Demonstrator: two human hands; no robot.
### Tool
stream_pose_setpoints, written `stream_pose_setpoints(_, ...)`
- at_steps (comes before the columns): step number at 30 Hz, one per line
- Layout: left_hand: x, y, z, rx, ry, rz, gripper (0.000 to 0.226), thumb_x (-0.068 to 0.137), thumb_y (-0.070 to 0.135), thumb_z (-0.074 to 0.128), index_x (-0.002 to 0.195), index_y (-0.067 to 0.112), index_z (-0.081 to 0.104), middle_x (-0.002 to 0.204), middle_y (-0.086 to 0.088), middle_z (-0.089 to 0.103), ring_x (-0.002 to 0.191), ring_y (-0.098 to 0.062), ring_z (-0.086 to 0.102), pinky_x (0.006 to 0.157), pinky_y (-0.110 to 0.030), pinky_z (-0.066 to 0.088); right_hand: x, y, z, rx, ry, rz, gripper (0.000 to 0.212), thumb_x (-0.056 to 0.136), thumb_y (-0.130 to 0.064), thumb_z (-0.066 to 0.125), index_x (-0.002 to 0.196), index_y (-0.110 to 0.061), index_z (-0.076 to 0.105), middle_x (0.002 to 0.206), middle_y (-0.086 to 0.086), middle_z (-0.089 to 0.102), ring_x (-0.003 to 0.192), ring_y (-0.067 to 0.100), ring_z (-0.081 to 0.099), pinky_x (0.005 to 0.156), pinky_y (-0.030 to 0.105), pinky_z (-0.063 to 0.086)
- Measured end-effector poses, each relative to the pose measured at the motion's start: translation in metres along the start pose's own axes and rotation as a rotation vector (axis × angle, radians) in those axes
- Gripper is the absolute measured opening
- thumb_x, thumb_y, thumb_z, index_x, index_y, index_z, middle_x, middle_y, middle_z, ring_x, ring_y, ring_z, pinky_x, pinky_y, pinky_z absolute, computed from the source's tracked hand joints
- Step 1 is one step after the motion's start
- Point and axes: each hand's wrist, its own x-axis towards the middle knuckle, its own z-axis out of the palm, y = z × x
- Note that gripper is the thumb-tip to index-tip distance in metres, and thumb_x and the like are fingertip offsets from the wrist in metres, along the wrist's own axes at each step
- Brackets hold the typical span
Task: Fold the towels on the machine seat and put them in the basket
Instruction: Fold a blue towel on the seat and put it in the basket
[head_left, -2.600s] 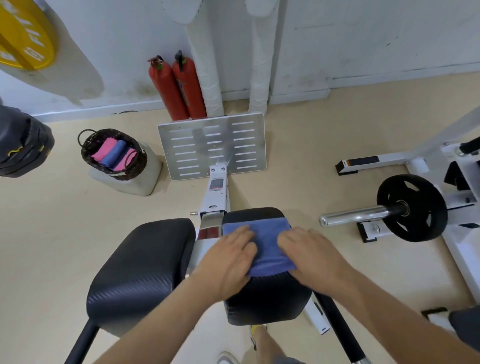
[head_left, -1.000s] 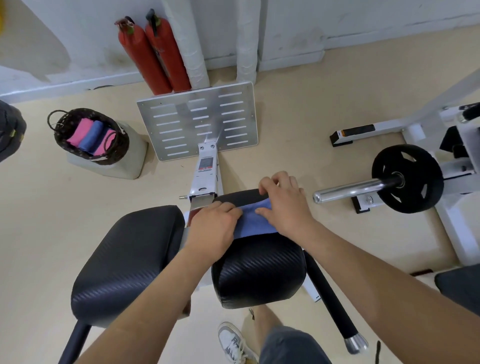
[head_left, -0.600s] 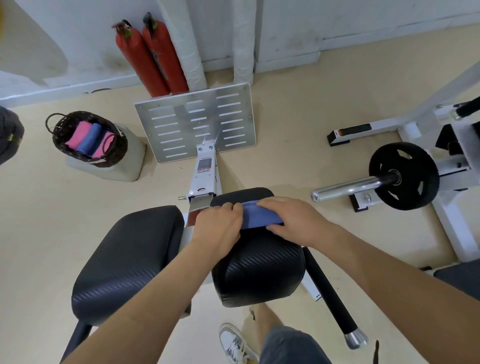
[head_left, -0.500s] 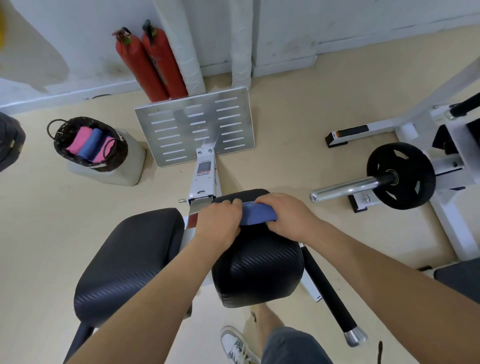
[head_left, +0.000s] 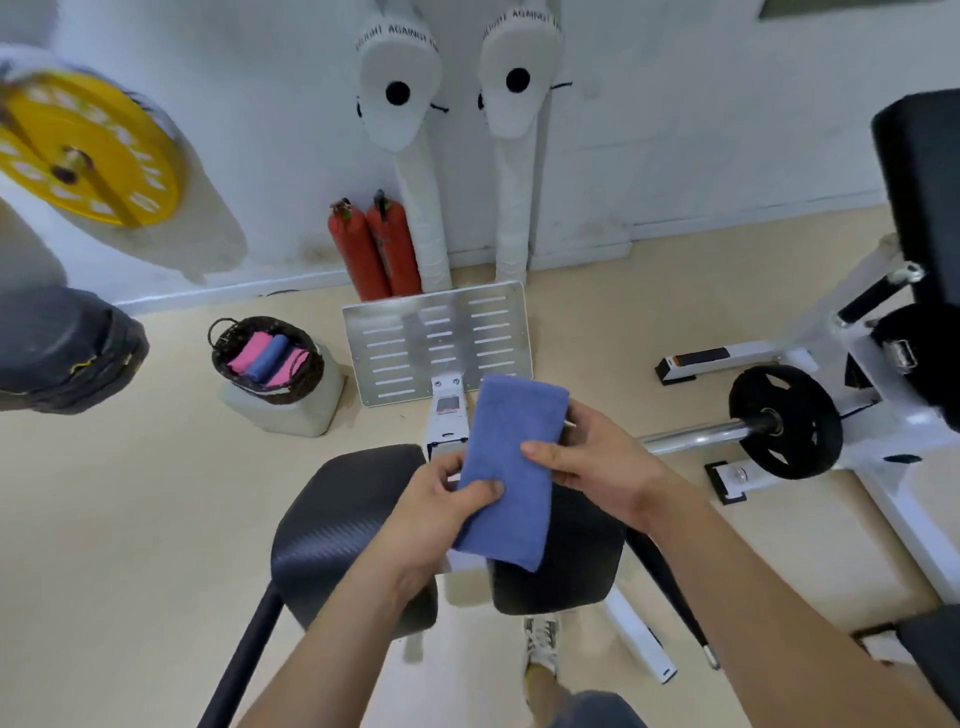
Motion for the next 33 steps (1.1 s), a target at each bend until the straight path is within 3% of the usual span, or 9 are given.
stream_pose_setpoints(3, -0.066, -0.016, -0.027, 0.066, 0.071, 0.158, 0.040, 0.083, 0.015, 0.071, 0.118, 0.023, 0.053, 0.114, -0.001, 0.068, 0.099, -0.011, 0.068, 0.077, -0.026, 0.054, -0.036, -0.004, 0.065, -0.246, 0.067, -0.129, 0.052, 0.074, -0.016, 0.081, 0.121, -0.021, 0.060, 0.114, -0.003, 0.070, 0.105, 0.013, 0.066, 0.092, 0.040, 0.054)
stream_pose_setpoints(6, -0.137, -0.026, -0.070, 0.334, 0.267, 0.480, 0.070, 0.072, 0.024, 0.079, 0.131, 0.031, 0.042, 0.128, 0.016, 0.055, 0.116, 0.002, 0.054, 0.093, -0.019, 0.045, -0.077, -0.009, 0.141, -0.533, 0.046, -0.265, 0.049, 0.071, -0.011, 0.081, 0.114, -0.027, 0.064, 0.106, -0.011, 0.070, 0.096, 0.003, 0.065, 0.086, 0.027, 0.054)
stream_pose_setpoints(9, -0.216, -0.026, -0.113, 0.591, 0.358, 0.636, 0.083, 0.067, 0.031, 0.082, 0.135, 0.036, 0.035, 0.124, 0.028, 0.044, 0.115, 0.013, 0.042, 0.095, -0.006, 0.033, -0.113, -0.011, 0.219, -0.846, -0.046, -0.400, 0.048, 0.069, -0.018, 0.081, 0.112, -0.033, 0.065, 0.103, -0.014, 0.068, 0.093, 0.000, 0.062, 0.080, 0.022, 0.051)
stream_pose_setpoints(12, -0.280, -0.032, -0.158, 0.731, 0.417, 0.656, 0.059, 0.068, 0.035, 0.081, 0.118, 0.043, 0.052, 0.108, 0.023, 0.058, 0.101, 0.004, 0.054, 0.086, -0.018, 0.044, -0.136, -0.008, 0.292, -1.029, -0.123, -0.505, 0.050, 0.068, -0.027, 0.080, 0.113, -0.033, 0.061, 0.106, -0.012, 0.064, 0.096, 0.007, 0.058, 0.084, 0.030, 0.051)
stream_pose_setpoints(15, -0.334, -0.044, -0.201, 0.675, 0.531, 0.608, 0.038, 0.065, 0.033, 0.074, 0.099, 0.040, 0.058, 0.092, 0.017, 0.065, 0.084, -0.004, 0.060, 0.073, -0.030, 0.051, -0.148, -0.008, 0.353, -1.025, -0.231, -0.562, 0.051, 0.069, -0.037, 0.076, 0.112, -0.036, 0.050, 0.104, -0.016, 0.057, 0.094, 0.006, 0.055, 0.082, 0.029, 0.050)
stream_pose_setpoints(18, -0.374, -0.056, -0.244, 0.682, 0.638, 0.623, 0.032, 0.070, 0.021, 0.066, 0.097, 0.035, 0.057, 0.091, 0.015, 0.064, 0.083, -0.008, 0.059, 0.074, -0.033, 0.051, -0.142, -0.002, 0.401, -1.145, -0.448, -0.505, 0.064, 0.073, -0.055, 0.069, 0.127, -0.040, 0.039, 0.111, -0.018, 0.051, 0.100, 0.005, 0.052, 0.088, 0.030, 0.047)
stream_pose_setpoints(22, -0.397, -0.069, -0.301, 0.717, 0.730, 0.608, 0.038, 0.078, 0.011, 0.061, 0.107, 0.034, 0.055, 0.102, 0.019, 0.061, 0.095, -0.004, 0.058, 0.082, -0.027, 0.048, -0.123, 0.017, 0.462, -1.356, -0.557, -0.534, 0.055, 0.083, -0.065, 0.050, 0.124, -0.031, 0.037, 0.108, -0.005, 0.061, 0.096, 0.022, 0.057, 0.085, 0.043, 0.048)
stream_pose_setpoints(29, -0.378, -0.071, -0.405, 0.684, 0.822, 0.524, 0.034, 0.087, 0.014, 0.055, 0.117, 0.030, 0.051, 0.113, 0.014, 0.057, 0.105, -0.004, 0.050, 0.092, -0.030, 0.043, -0.063, 0.037, 0.555, -1.203, -0.493, -0.597, 0.037, 0.091, -0.060, 0.038, 0.105, -0.026, 0.039, 0.092, 0.001, 0.061, 0.084, 0.027, 0.057, 0.077, 0.045, 0.047)
stream_pose_setpoints(33, -0.346, -0.055, -0.468, 0.677, 1.068, 0.510, 0.051, 0.081, 0.033, 0.069, 0.126, 0.031, 0.043, 0.120, 0.013, 0.044, 0.117, -0.013, 0.045, 0.098, -0.032, 0.039, -0.003, 0.047, 0.607, -0.592, -0.331, -0.340, 0.041, 0.080, -0.063, 0.043, 0.102, -0.030, 0.052, 0.099, -0.002, 0.067, 0.093, 0.020, 0.064, 0.087, 0.048, 0.050)
